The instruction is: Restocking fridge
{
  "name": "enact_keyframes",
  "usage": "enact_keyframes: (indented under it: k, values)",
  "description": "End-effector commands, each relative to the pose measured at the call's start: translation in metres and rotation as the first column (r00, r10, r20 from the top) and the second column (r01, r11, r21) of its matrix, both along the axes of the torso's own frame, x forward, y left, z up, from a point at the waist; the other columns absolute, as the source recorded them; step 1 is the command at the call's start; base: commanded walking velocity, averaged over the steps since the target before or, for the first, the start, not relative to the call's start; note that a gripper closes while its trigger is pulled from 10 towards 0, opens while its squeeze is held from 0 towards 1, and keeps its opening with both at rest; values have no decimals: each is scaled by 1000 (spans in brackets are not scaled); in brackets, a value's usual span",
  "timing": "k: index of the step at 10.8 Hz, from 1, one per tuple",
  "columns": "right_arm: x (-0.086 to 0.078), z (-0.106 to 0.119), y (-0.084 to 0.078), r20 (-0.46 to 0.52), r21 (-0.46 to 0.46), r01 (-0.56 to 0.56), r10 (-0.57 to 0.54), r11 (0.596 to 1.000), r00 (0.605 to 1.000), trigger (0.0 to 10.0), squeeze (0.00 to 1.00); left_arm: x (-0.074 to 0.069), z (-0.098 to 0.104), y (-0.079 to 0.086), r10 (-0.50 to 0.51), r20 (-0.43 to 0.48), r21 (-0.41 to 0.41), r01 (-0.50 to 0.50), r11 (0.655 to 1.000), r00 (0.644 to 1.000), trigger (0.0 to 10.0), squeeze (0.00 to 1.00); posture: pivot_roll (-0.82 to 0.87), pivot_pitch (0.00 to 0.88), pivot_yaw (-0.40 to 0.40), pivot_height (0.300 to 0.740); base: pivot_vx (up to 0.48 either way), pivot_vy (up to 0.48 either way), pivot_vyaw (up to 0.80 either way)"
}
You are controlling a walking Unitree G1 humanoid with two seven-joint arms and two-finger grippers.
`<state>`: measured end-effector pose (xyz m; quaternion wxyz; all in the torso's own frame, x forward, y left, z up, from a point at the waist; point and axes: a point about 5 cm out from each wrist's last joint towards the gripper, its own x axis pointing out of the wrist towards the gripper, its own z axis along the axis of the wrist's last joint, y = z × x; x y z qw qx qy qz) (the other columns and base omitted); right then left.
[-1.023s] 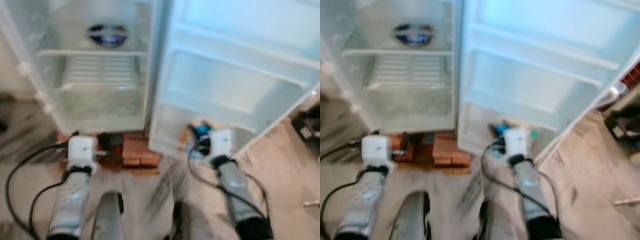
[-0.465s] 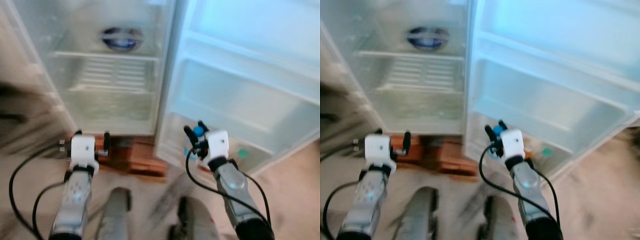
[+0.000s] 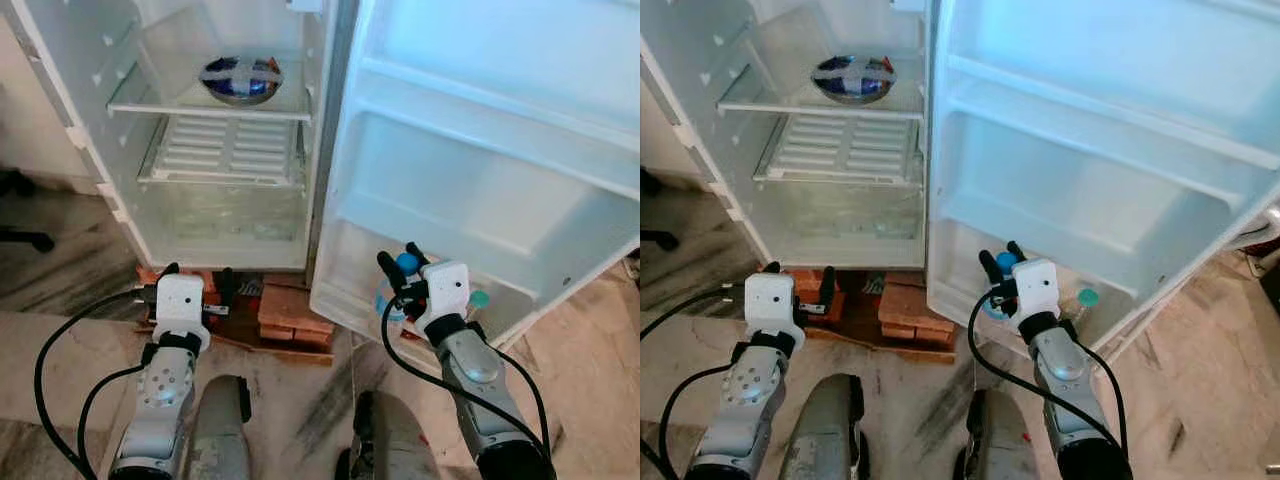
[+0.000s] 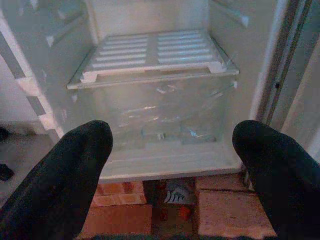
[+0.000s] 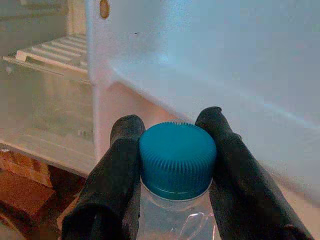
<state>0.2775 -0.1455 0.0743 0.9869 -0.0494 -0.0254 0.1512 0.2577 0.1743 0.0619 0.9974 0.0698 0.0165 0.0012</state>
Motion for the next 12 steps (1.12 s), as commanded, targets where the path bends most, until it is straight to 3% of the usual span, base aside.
enact_keyframes:
  k: [1,4,7,10,12]
  values:
    - [1,5,-1,25,9,-2,2,1000,1000,10000,0,0,-1,-1,-7,-13,8,7,1000,1000,10000,0,133,109,-81,577,0,0,0]
    - [2,7,3,31,7,-14,14,1000,999,10000,0,0,0,-1,-4,-9,7,4,1000,1000,10000,0,133,115,-80,532,0,0,0]
    - [9,13,29,77,-1,-104,103,995,992,10000,0,0,2,-2,-8,-1,1,8,1000,1000,10000,0,144,143,-74,532,0,0,0]
    - [34,38,54,155,-4,-170,169,985,973,10000,0,1,15,-4,-24,31,52,22,998,999,10000,0,172,232,-96,532,0,0,0]
    - [46,51,63,212,-18,-149,150,989,966,10000,0,-18,8,1,5,-15,48,-4,999,1000,10000,0,191,261,-92,532,0,0,0]
